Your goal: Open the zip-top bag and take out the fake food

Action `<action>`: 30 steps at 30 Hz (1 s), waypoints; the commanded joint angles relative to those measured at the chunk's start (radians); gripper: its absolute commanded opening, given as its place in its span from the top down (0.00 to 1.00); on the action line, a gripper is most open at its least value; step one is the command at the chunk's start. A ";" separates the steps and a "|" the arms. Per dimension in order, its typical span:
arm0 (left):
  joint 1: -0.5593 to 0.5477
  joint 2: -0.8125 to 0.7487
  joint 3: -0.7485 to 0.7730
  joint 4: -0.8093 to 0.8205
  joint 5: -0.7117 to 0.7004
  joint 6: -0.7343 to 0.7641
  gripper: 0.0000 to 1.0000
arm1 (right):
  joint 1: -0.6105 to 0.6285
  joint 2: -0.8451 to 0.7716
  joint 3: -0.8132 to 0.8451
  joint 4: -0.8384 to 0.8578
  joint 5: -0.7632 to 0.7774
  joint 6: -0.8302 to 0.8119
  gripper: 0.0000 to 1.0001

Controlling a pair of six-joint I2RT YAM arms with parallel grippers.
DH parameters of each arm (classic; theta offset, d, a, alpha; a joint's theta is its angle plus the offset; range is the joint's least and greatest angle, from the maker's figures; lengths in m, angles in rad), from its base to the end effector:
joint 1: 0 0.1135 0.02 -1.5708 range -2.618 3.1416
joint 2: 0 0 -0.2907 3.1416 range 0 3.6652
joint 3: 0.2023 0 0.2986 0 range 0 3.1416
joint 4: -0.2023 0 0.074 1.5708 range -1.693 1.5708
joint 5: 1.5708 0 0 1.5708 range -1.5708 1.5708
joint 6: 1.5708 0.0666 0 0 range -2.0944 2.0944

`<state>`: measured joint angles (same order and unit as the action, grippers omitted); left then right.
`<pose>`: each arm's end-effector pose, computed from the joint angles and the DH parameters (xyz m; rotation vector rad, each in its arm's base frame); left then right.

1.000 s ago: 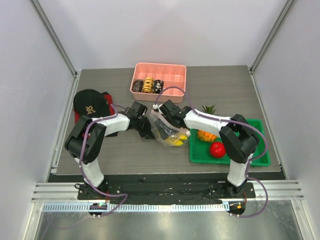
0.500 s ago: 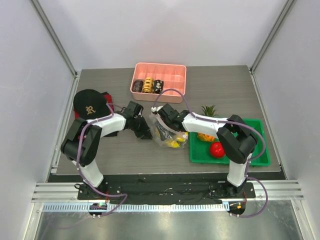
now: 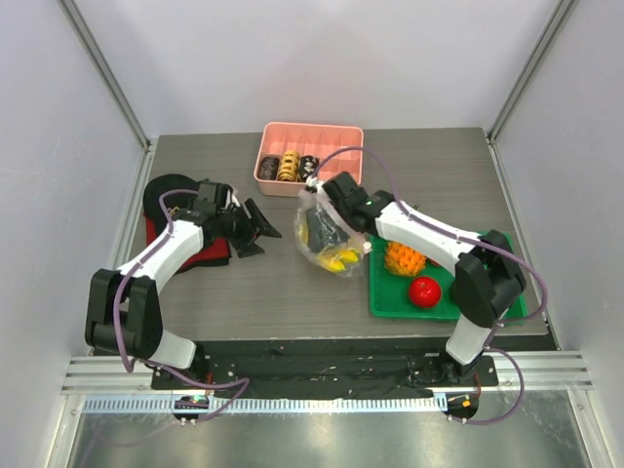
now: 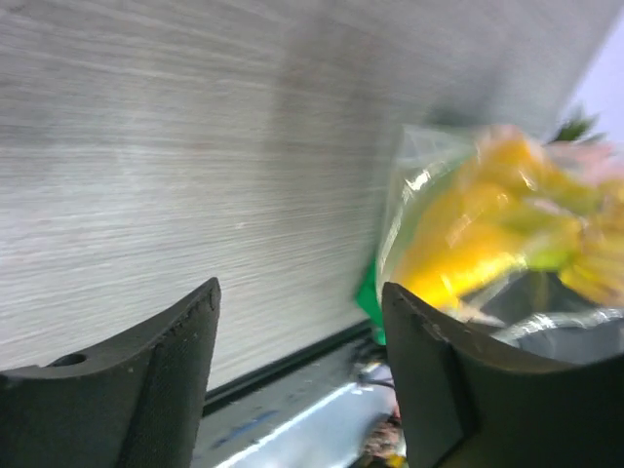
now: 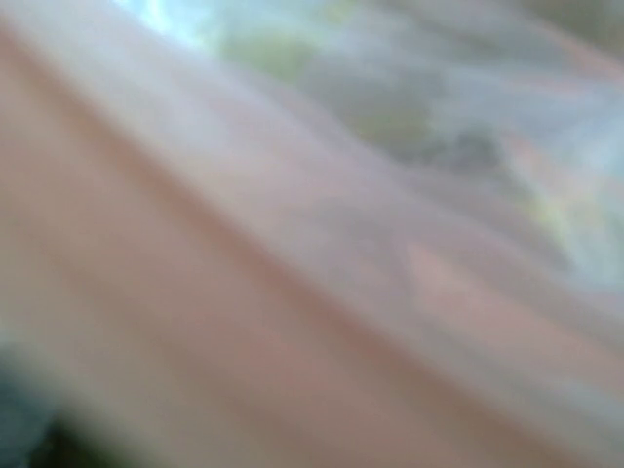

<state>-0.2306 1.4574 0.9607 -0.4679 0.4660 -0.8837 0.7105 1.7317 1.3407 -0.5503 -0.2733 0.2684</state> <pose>0.3328 -0.1089 0.2060 -0.6758 2.6198 -0.9897 0.3227 0.3014 0.2328 -0.6887 2.5301 0.7189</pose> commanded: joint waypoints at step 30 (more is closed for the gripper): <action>0.001 0.040 -0.162 0.867 0.292 -0.658 0.55 | -0.167 -0.135 -0.118 0.480 -0.590 0.482 0.98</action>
<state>-0.2173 1.5040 0.8089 0.3115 0.7322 -1.5131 0.5461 1.6463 1.2240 -0.1860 -0.8261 0.6842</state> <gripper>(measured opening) 0.538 0.407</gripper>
